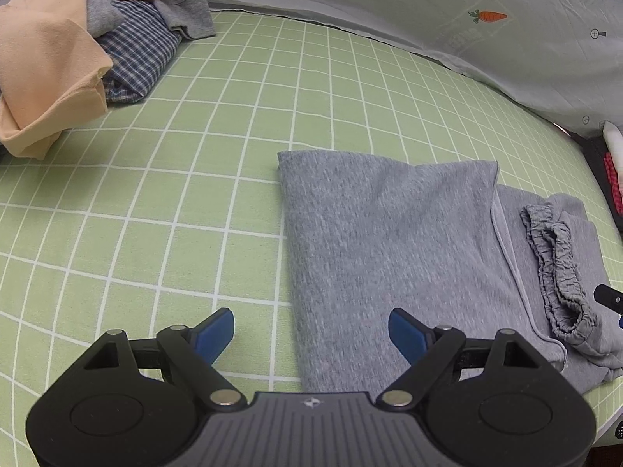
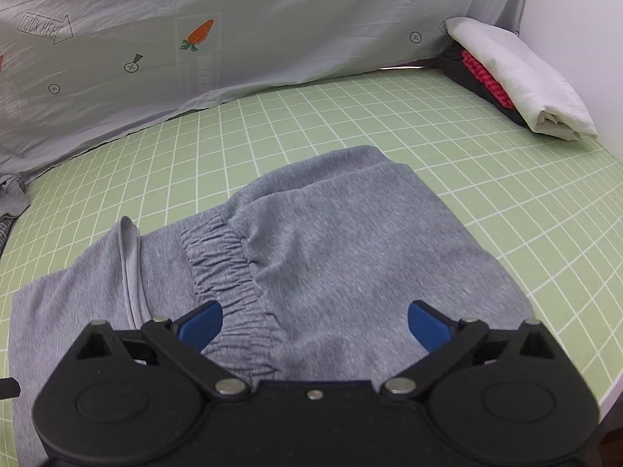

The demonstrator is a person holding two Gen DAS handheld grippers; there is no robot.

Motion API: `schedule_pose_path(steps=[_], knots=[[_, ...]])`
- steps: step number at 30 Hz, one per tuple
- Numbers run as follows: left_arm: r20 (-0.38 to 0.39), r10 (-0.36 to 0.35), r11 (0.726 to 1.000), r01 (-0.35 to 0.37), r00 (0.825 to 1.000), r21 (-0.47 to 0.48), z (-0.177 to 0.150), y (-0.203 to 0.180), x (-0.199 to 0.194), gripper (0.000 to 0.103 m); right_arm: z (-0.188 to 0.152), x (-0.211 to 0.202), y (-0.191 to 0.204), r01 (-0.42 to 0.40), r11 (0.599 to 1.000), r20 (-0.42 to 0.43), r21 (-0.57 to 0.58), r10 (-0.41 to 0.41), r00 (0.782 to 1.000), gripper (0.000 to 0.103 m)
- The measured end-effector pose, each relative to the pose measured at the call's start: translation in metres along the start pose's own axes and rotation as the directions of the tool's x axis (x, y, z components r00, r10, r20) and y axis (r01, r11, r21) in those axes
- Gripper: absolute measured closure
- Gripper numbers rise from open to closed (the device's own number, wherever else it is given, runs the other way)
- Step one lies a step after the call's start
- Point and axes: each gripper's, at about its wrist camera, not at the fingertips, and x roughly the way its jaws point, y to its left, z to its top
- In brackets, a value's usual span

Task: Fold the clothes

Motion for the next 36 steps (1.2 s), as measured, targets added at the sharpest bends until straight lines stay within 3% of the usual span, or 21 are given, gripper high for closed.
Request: schedule_pose_path(steps=[8,11,16,20,23,26,29,32,36], knots=[[-0.015,-0.042,0.997,0.043,0.999,0.066,0.007,-0.010,0.009,0.018,-0.020,-0.010,-0.005,0.072,0.997,-0.024,0.022,-0.071,0.997,0.000],[-0.025,-0.059,0.995,0.061,0.998,0.083,0.007,-0.015,0.013,0.027,-0.024,-0.012,-0.010,0.082,0.996,-0.026,0.041,-0.081,0.996,0.000],[-0.018,-0.076,0.996,0.077,0.997,0.045,0.005,-0.021,0.016,0.032,-0.027,-0.013,-0.022,0.084,0.995,-0.027,0.056,-0.083,0.996,0.000],[0.004,-0.094,0.993,0.094,0.996,-0.073,0.002,-0.017,0.017,0.053,-0.018,-0.012,-0.045,0.064,0.995,-0.028,0.082,-0.062,0.998,0.000],[0.021,-0.114,0.975,0.116,0.993,-0.190,0.000,-0.012,0.019,0.090,-0.012,-0.010,-0.063,0.045,0.995,-0.028,0.086,-0.043,0.999,0.000],[0.062,-0.170,0.934,0.181,0.984,-0.308,-0.004,-0.008,0.016,0.091,-0.003,-0.007,-0.082,0.029,0.996,-0.026,0.089,-0.027,0.999,0.000],[0.136,-0.236,0.896,0.269,0.962,-0.354,-0.003,-0.021,0.000,0.092,0.007,-0.004,-0.106,0.016,0.995,-0.021,0.096,-0.014,1.000,0.000],[0.213,-0.329,0.841,0.388,0.920,-0.377,0.001,-0.049,-0.016,0.093,0.018,0.004,-0.130,-0.001,0.994,-0.033,0.109,0.005,0.999,0.000],[0.275,-0.451,0.753,0.528,0.849,-0.392,0.010,-0.104,-0.023,0.093,0.030,0.018,-0.160,-0.032,0.993,-0.058,0.116,0.039,0.998,0.000]])
